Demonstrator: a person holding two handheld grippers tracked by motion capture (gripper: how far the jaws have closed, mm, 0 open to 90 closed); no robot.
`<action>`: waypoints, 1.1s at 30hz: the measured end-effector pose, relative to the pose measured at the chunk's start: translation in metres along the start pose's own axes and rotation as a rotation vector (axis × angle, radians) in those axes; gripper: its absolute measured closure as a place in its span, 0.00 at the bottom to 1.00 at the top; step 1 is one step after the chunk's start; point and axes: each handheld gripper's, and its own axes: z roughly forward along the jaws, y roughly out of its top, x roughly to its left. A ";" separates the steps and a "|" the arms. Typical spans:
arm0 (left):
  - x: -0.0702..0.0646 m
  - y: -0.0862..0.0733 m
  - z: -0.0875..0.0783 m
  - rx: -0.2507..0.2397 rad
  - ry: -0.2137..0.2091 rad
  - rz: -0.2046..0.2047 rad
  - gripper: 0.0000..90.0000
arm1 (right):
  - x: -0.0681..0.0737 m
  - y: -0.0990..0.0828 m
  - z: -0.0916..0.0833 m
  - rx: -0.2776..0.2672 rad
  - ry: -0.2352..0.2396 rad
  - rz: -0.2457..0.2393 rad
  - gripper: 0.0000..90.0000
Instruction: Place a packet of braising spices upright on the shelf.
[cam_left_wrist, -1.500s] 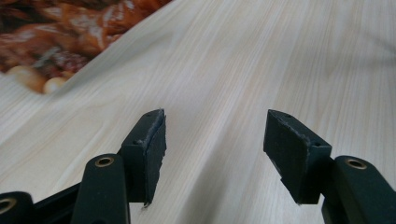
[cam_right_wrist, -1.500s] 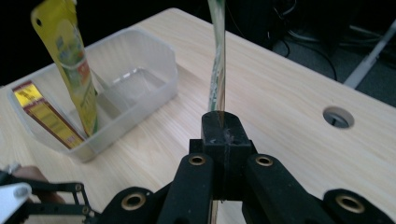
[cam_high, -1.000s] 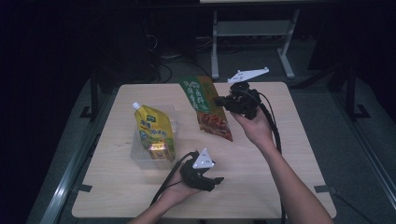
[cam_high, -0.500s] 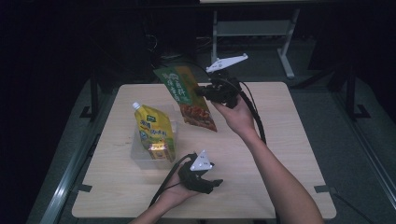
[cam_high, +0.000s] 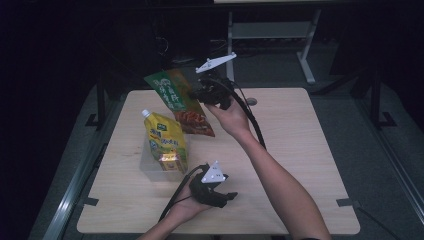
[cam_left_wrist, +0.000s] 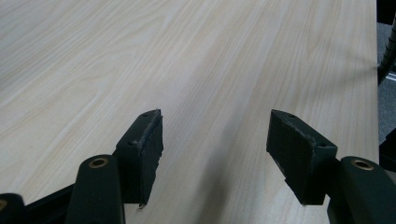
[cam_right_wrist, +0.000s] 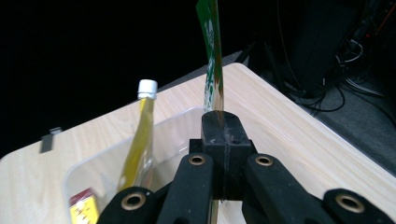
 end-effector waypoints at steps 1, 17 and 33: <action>0.001 0.000 -0.001 0.003 0.003 0.006 0.39 | -0.001 0.000 0.007 0.003 0.007 0.005 1.00; 0.001 -0.001 -0.002 -0.001 0.011 -0.002 0.38 | -0.009 -0.016 0.070 0.036 0.057 0.103 1.00; 0.001 0.000 -0.002 -0.001 0.018 -0.001 0.38 | -0.009 -0.024 0.073 0.050 0.060 0.090 0.95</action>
